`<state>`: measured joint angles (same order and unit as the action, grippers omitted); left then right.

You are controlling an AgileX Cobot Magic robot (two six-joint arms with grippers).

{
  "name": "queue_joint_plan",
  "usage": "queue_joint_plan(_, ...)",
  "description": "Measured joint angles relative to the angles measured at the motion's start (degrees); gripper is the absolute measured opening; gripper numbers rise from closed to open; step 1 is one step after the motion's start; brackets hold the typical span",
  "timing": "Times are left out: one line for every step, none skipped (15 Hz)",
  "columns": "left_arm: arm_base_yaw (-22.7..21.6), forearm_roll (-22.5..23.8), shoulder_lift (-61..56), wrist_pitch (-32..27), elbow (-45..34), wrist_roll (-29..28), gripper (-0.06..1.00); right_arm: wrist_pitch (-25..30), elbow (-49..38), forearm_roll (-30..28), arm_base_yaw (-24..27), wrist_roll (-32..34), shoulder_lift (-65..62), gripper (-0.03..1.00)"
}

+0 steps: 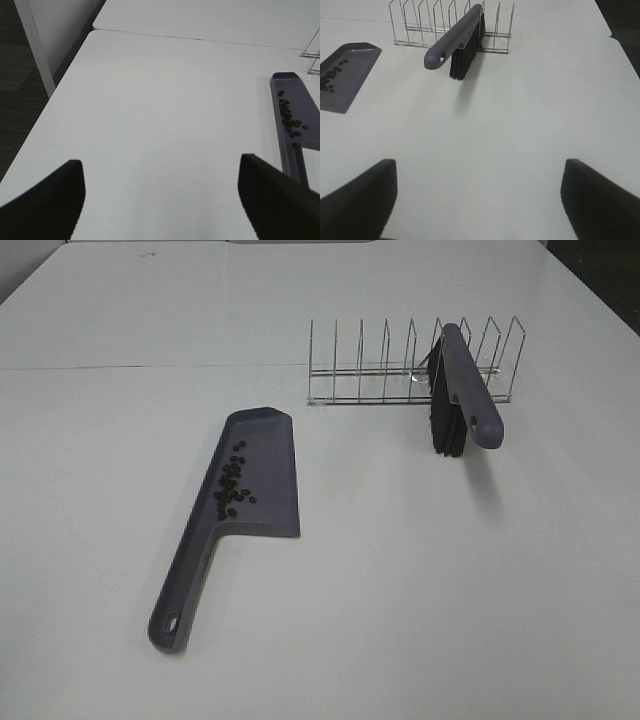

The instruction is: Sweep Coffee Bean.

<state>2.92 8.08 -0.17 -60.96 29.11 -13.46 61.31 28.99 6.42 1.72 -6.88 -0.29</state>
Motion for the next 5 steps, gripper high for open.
queue_joint_plan(0.0,0.0,0.0,0.0,0.0,0.0,0.79,0.0,0.0,0.1,0.0,0.0,0.0,0.78)
queue_joint_plan(0.0,0.0,0.0,0.0,0.0,0.0,0.79,0.0,0.0,0.1,0.0,0.0,0.0,0.78)
queue_joint_plan(0.0,0.0,0.0,0.0,0.0,0.0,0.79,0.0,0.0,0.1,0.0,0.0,0.0,0.78)
queue_joint_plan(0.0,0.0,0.0,0.0,0.0,0.0,0.79,0.0,0.0,0.1,0.0,0.0,0.0,0.78)
queue_joint_plan(0.0,0.0,0.0,0.0,0.0,0.0,0.79,0.0,0.0,0.1,0.0,0.0,0.0,0.78)
